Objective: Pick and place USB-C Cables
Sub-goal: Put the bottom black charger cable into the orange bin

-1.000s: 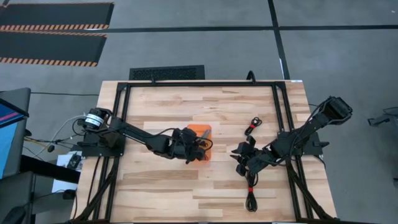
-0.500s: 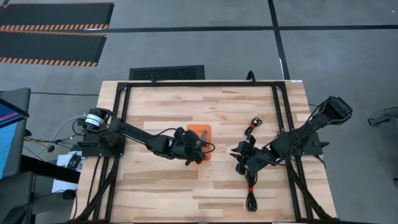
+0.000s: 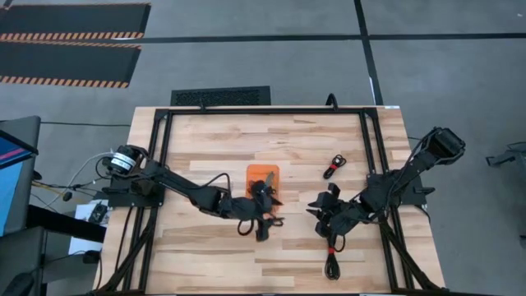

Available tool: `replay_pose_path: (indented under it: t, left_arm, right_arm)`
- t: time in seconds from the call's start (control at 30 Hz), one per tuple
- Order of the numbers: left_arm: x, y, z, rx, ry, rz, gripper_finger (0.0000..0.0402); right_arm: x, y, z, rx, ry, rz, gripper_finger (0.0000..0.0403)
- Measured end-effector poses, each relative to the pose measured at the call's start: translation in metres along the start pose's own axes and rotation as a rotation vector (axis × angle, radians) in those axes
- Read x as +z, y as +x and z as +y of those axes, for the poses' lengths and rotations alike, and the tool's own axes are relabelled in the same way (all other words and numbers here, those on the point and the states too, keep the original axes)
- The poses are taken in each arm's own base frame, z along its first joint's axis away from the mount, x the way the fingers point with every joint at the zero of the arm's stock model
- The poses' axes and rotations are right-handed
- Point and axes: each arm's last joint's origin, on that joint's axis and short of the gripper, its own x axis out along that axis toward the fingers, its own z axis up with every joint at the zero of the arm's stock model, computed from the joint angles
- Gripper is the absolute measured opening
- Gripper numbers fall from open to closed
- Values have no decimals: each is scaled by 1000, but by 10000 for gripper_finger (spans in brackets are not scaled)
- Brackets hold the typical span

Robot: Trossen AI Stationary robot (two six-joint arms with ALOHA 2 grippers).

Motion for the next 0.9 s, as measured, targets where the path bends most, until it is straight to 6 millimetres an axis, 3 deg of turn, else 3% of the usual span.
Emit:
replay_pose_path:
  t: [0.2,0.5,0.67,0.9]
  left_arm:
    - [-1,15,-16,-182,157,-137,206]
    - [2,76,-42,-227,367,-121,206]
    - [9,111,-56,-240,499,-107,206]
    - [15,156,-70,-333,533,-130,206]
  right_arm:
    - [-2,-2,-4,-28,13,26,116]
    - [-13,-31,-40,-308,226,111,116]
    - [-14,-41,-44,-321,244,86,116]
    - [-14,-41,-44,-326,236,68,116]
